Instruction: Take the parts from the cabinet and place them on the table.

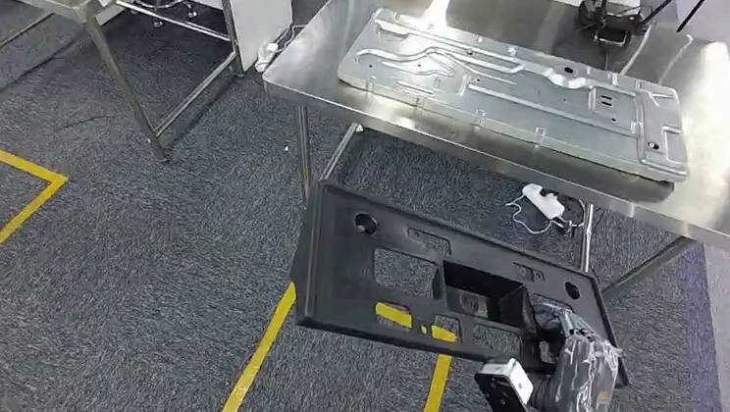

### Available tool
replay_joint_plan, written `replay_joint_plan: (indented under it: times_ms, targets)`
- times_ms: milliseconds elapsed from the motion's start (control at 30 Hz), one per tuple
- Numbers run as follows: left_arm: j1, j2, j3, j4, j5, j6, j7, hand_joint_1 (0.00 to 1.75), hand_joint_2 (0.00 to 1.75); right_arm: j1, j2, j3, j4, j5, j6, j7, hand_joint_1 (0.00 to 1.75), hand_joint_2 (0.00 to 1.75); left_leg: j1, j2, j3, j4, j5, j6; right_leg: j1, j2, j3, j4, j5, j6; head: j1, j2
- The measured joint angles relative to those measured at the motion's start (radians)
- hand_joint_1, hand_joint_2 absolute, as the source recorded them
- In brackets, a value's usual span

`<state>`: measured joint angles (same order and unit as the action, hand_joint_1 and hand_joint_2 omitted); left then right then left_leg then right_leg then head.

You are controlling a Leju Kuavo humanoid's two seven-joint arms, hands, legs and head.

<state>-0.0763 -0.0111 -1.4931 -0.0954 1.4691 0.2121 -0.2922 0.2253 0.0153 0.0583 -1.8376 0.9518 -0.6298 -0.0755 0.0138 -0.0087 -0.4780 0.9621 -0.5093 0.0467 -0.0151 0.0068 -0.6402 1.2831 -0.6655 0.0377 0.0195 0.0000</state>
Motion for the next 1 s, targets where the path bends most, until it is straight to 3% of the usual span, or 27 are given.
replay_joint_plan:
  times_ms: [33,67,100,133,167,200,267,300,333,367,400,433,500,533,567,600,633,667,700,733,767,800,867,900,1000]
  targets:
    - [0.002,0.000,0.000,0.000,0.000,0.000,0.001,0.00,0.00,0.000,-0.002,-0.004,0.003,0.003,0.001,0.000,1.75,1.75,0.000,-0.001,0.025,-0.007,-0.014,-0.002,-0.001,-0.001,-0.024,-0.013,-0.026,0.002,-0.001,0.000]
    - [0.002,0.000,0.000,0.000,0.000,-0.001,0.001,0.00,0.00,0.000,-0.003,-0.007,0.004,0.013,0.003,0.001,1.75,1.75,0.001,-0.002,0.053,-0.011,-0.029,-0.004,-0.002,-0.002,-0.038,-0.048,-0.026,0.002,0.000,0.000]
    - [0.002,0.000,-0.001,0.000,0.000,-0.002,0.002,0.00,0.00,0.000,-0.005,-0.012,0.005,0.028,0.008,0.006,1.75,1.75,0.001,-0.002,0.081,-0.013,-0.048,-0.006,-0.004,-0.002,-0.043,-0.105,0.013,0.003,-0.001,0.000]
    - [0.002,0.000,-0.002,0.000,0.000,-0.002,0.002,0.00,0.00,0.000,-0.007,-0.018,0.005,0.042,0.016,0.014,1.75,1.75,0.002,-0.002,0.102,-0.014,-0.069,-0.009,-0.005,-0.005,-0.043,-0.174,0.101,0.003,0.000,0.000]
    - [0.006,0.000,-0.004,0.000,0.000,-0.003,0.002,0.00,0.00,0.002,-0.011,-0.023,0.008,0.053,0.020,0.021,1.75,1.75,0.002,-0.001,0.119,-0.015,-0.090,-0.013,-0.006,-0.012,-0.045,-0.231,0.256,-0.001,0.000,0.000]
    - [0.001,0.000,-0.006,0.000,0.000,-0.004,0.003,0.00,0.00,0.001,-0.014,-0.028,0.013,0.061,0.022,0.026,1.75,1.75,0.000,-0.003,0.140,-0.006,-0.109,-0.020,0.005,-0.018,-0.047,-0.232,0.284,-0.009,-0.001,0.000]
    - [-0.008,-0.001,-0.008,0.000,-0.002,-0.004,0.005,0.00,0.00,-0.002,-0.022,-0.034,0.011,0.086,0.034,0.045,1.75,1.75,0.003,0.000,0.166,-0.022,-0.123,-0.039,0.014,-0.009,-0.031,-0.224,0.256,-0.032,-0.001,0.000]
    - [-0.013,-0.001,-0.009,0.000,-0.002,-0.005,0.005,0.00,0.00,-0.009,-0.028,-0.042,0.010,0.099,0.036,0.054,1.75,1.75,0.005,0.001,0.159,0.001,-0.101,-0.047,0.015,-0.007,-0.019,-0.228,0.244,-0.044,-0.001,0.000]
    - [-0.019,-0.002,-0.011,0.000,-0.002,-0.005,0.006,0.00,0.00,-0.017,-0.033,-0.047,0.010,0.105,0.037,0.058,1.75,1.75,0.006,0.001,0.141,0.045,-0.087,-0.053,0.011,-0.001,0.000,-0.237,0.239,-0.051,-0.001,0.000]
    - [-0.020,-0.002,-0.014,0.000,-0.002,-0.005,0.006,0.00,0.00,-0.019,-0.036,-0.053,0.010,0.107,0.039,0.060,1.75,1.75,0.009,0.002,0.115,0.115,-0.070,-0.051,0.011,-0.004,0.017,-0.246,0.231,-0.061,-0.001,0.000]
    - [-0.023,-0.002,-0.016,-0.001,-0.002,-0.005,0.006,0.00,0.00,-0.021,-0.039,-0.058,0.010,0.107,0.039,0.062,1.75,1.75,0.008,0.002,0.068,0.195,-0.068,-0.051,0.011,-0.004,0.030,-0.251,0.222,-0.069,-0.001,0.000]
    - [-0.025,-0.002,-0.018,-0.001,-0.002,-0.006,0.007,0.00,0.00,-0.024,-0.042,-0.062,0.010,0.112,0.042,0.067,1.75,1.75,0.009,0.002,0.008,0.271,-0.099,-0.052,0.011,-0.004,0.042,-0.253,0.212,-0.071,-0.001,0.000]
    - [-0.019,-0.003,-0.021,-0.001,-0.002,-0.006,0.011,0.00,0.00,-0.027,-0.052,-0.071,0.010,0.145,0.063,0.097,1.75,1.75,0.008,0.002,-0.082,0.342,-0.205,-0.056,0.012,0.001,0.069,-0.255,0.188,-0.073,-0.001,0.000]
    - [-0.017,-0.003,-0.024,-0.001,-0.002,-0.006,0.015,0.00,0.00,-0.030,-0.058,-0.075,0.011,0.161,0.077,0.115,1.75,1.75,0.008,0.002,-0.110,0.337,-0.235,-0.057,0.012,0.004,0.082,-0.255,0.177,-0.071,-0.001,0.000]
    - [-0.015,-0.003,-0.025,-0.001,-0.003,-0.006,0.016,0.00,0.00,-0.034,-0.069,-0.084,0.013,0.168,0.090,0.127,1.75,1.75,0.007,0.002,-0.128,0.312,-0.233,-0.056,0.012,0.007,0.097,-0.255,0.166,-0.069,-0.002,0.000]
    - [-0.015,-0.002,-0.025,-0.001,-0.003,-0.006,0.017,0.00,0.00,-0.039,-0.086,-0.098,0.016,0.174,0.102,0.139,1.75,1.75,0.006,0.002,-0.136,0.258,-0.191,-0.050,0.012,0.007,0.116,-0.255,0.153,-0.066,-0.001,0.000]
    - [-0.015,-0.001,-0.026,-0.001,-0.003,-0.006,0.017,0.00,0.00,-0.045,-0.099,-0.109,0.019,0.177,0.113,0.147,1.75,1.75,0.004,0.002,-0.135,0.194,-0.117,-0.040,0.012,0.006,0.132,-0.255,0.141,-0.062,-0.001,0.000]
    - [-0.012,0.001,-0.027,-0.001,-0.003,-0.007,0.018,0.00,0.00,-0.051,-0.112,-0.121,0.023,0.182,0.124,0.156,1.75,1.75,0.000,0.003,-0.135,0.125,-0.012,-0.030,0.012,0.004,0.141,-0.255,0.128,-0.059,-0.001,0.000]
    - [-0.006,0.004,-0.031,-0.001,-0.003,-0.008,0.019,0.00,0.00,-0.059,-0.126,-0.133,0.029,0.195,0.132,0.165,1.75,1.75,-0.010,0.000,-0.143,0.120,0.011,-0.027,0.018,0.008,0.153,-0.247,0.117,-0.051,0.000,0.000]
    - [-0.011,0.004,-0.034,-0.001,-0.003,-0.011,0.019,0.00,0.00,-0.066,-0.137,-0.146,0.034,0.209,0.139,0.173,1.75,1.75,-0.009,-0.006,-0.138,0.123,-0.048,-0.021,0.018,0.014,0.154,-0.248,0.101,-0.041,-0.002,0.000]
    - [-0.010,0.002,-0.035,-0.001,-0.003,-0.011,0.020,0.00,0.00,-0.069,-0.148,-0.156,0.036,0.224,0.145,0.181,1.75,1.75,-0.009,-0.006,-0.132,0.117,-0.029,-0.017,0.018,0.011,0.163,-0.251,0.096,-0.035,-0.001,0.000]
    - [-0.010,0.002,-0.037,-0.001,-0.003,-0.012,0.019,0.00,0.00,-0.068,-0.159,-0.171,0.039,0.240,0.147,0.186,1.75,1.75,-0.005,-0.007,-0.124,0.108,-0.004,-0.008,0.019,0.012,0.166,-0.228,0.111,-0.027,-0.002,0.000]
    - [-0.012,0.000,-0.045,-0.001,-0.003,-0.015,0.019,0.00,0.00,-0.071,-0.187,-0.206,0.047,0.266,0.156,0.195,1.75,1.75,-0.001,-0.004,-0.094,0.099,0.020,0.007,0.015,0.006,0.173,-0.202,0.094,-0.015,0.000,0.000]
    - [-0.014,0.001,-0.047,-0.001,-0.003,-0.015,0.019,0.00,0.00,-0.073,-0.198,-0.222,0.050,0.274,0.159,0.200,1.75,1.75,-0.001,-0.002,-0.084,0.098,0.016,0.010,0.013,0.004,0.146,-0.157,0.082,-0.010,0.000,0.000]
    - [-0.018,0.002,-0.050,-0.001,-0.003,-0.016,0.019,0.00,0.00,-0.076,-0.215,-0.257,0.060,0.286,0.161,0.205,1.75,1.75,-0.003,-0.003,-0.077,0.098,0.000,0.012,0.008,0.002,0.009,0.010,0.001,0.004,-0.001,0.000]
